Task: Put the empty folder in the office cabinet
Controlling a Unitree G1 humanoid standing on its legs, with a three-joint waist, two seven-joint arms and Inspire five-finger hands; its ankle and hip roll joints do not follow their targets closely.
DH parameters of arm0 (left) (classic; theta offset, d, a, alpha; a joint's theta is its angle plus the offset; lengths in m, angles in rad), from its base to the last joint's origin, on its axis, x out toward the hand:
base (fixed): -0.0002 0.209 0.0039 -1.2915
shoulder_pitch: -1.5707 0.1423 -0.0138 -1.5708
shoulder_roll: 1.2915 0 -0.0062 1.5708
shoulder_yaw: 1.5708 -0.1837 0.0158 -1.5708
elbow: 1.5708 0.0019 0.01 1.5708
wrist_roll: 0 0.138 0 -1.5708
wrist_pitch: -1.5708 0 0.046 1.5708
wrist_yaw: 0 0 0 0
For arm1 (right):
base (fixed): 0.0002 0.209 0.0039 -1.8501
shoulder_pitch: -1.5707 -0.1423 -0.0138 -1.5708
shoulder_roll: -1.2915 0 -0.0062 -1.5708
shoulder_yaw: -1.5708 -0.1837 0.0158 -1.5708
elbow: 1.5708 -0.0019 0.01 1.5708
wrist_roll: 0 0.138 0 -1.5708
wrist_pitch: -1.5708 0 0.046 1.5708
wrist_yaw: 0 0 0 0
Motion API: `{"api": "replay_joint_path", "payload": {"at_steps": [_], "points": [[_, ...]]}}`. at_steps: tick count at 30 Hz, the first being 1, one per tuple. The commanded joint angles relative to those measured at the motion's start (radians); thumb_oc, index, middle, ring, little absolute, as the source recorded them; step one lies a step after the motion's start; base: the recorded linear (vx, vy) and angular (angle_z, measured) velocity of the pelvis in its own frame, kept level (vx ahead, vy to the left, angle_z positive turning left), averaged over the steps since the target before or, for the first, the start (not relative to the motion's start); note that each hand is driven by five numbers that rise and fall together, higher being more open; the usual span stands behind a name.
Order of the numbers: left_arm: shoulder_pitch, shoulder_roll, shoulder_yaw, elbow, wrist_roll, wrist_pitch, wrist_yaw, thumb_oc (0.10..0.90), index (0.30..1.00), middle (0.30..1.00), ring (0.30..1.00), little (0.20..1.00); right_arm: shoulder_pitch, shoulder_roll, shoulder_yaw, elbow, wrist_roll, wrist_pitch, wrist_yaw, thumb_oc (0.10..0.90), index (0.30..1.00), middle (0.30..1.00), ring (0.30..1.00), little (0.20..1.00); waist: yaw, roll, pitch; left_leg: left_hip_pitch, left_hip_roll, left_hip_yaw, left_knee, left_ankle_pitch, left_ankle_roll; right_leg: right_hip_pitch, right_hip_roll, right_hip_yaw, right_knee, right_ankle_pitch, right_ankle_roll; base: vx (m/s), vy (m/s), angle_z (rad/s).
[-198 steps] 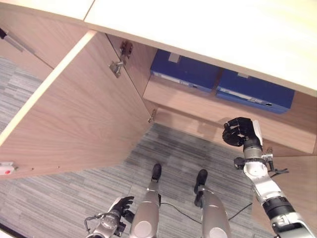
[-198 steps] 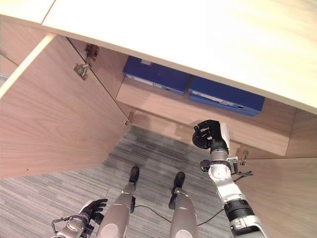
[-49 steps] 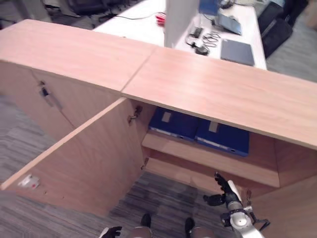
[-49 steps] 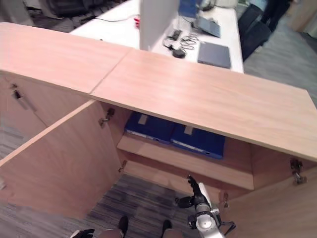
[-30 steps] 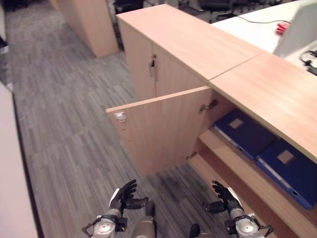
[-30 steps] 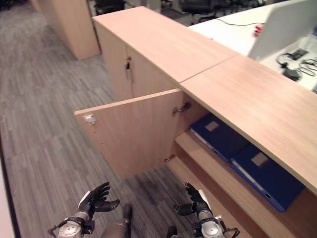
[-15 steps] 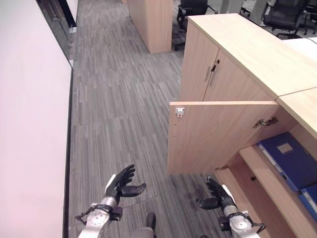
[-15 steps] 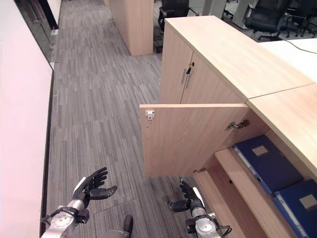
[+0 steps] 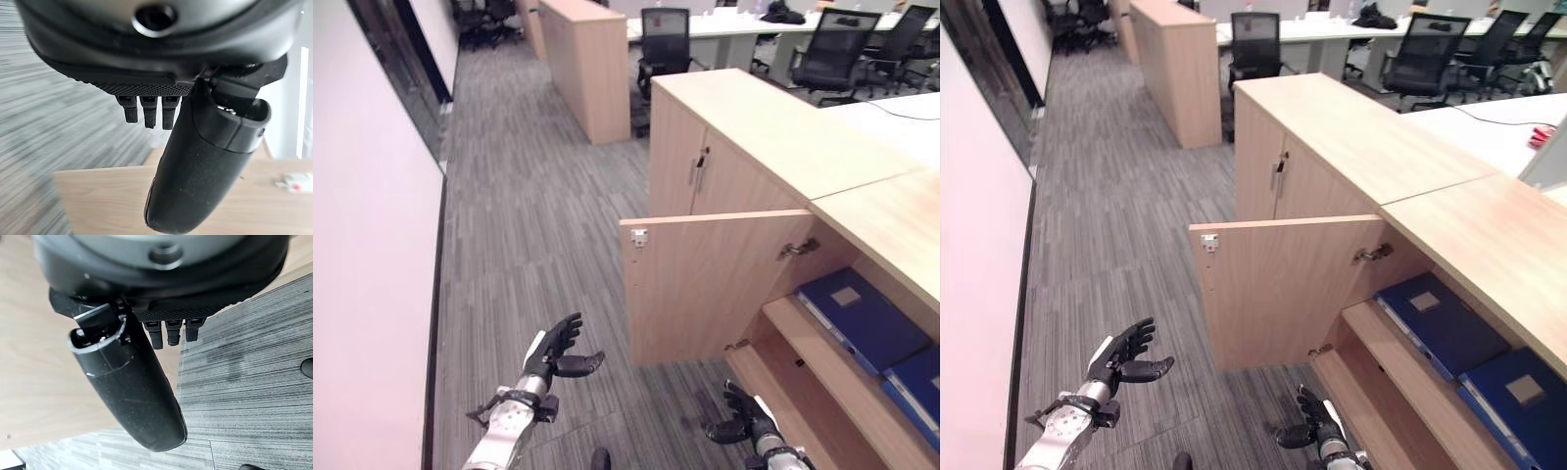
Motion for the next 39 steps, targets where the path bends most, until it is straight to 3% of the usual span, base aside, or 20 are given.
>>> {"api": "replay_joint_path", "payload": {"at_steps": [1,8,16,22,32,39], "points": [[-0.335,0.079,0.009,0.129,-0.001,-0.079,0.067,0.8,0.9,0.9,0.9,0.9,-0.017,-0.029,0.026,-0.054,0.024,-0.065,0.019,0.8,0.9,0.9,0.9,0.9,-0.032,-0.007,-0.014,0.155,-0.025,0.074,0.003,-0.189,-0.008,-0.057,-0.001,-0.039,0.022,0.023,0.033,0.04,-0.026,-0.23],[-0.659,0.127,-0.092,0.316,0.005,-0.062,0.101,0.8,0.9,0.9,0.9,0.9,-0.007,-0.064,0.037,-0.041,0.044,-0.068,0.029,0.8,0.9,0.9,0.9,0.9,-0.094,-0.004,-0.02,0.165,-0.014,0.091,-0.001,-0.187,-0.016,-0.074,0.005,-0.018,0.043,0.022,0.038,0.03,-0.019,-0.08],[-0.869,0.133,-0.139,0.457,-0.03,-0.054,0.095,0.8,0.9,0.9,0.9,0.9,-0.019,-0.087,0.035,-0.049,0.078,-0.068,0.042,0.8,0.9,0.9,0.9,0.9,-0.141,-0.024,-0.017,0.168,0.001,0.137,-0.001,-0.192,-0.018,-0.117,0.018,0.025,0.06,0.029,0.048,0.03,-0.007,-0.18],[-0.934,0.125,-0.167,0.486,-0.018,-0.051,0.089,0.8,0.9,0.9,0.9,0.9,-0.024,-0.091,0.041,-0.047,0.083,-0.07,0.049,0.8,0.9,0.9,0.9,0.9,-0.158,-0.038,-0.02,0.174,0.008,0.162,-0.001,-0.2,-0.018,-0.134,0.027,0.045,0.061,0.035,0.053,0.04,-0.001,-0.17],[-0.916,0.029,-0.216,0.417,0.011,-0.066,0.085,0.8,0.9,0.9,0.9,0.9,-0.006,-0.092,0.047,-0.046,0.065,-0.072,0.053,0.8,0.9,0.9,0.9,0.9,-0.161,-0.046,-0.022,0.186,0.008,0.152,-0.001,-0.213,-0.02,-0.115,0.028,0.039,0.051,0.027,0.049,0.02,-0.004,-0.02],[-0.675,-0.106,-0.238,0.137,-0.029,-0.099,0.061,0.8,0.9,0.9,0.9,0.9,-0.027,-0.073,0.016,-0.03,0.054,-0.067,0.018,0.8,0.9,0.9,0.9,0.9,-0.126,-0.041,-0.003,0.182,0.008,0.122,-0.001,-0.207,-0.02,-0.096,0.028,0.014,0.048,0.016,0.038,0.0,-0.032,0.1]]}}
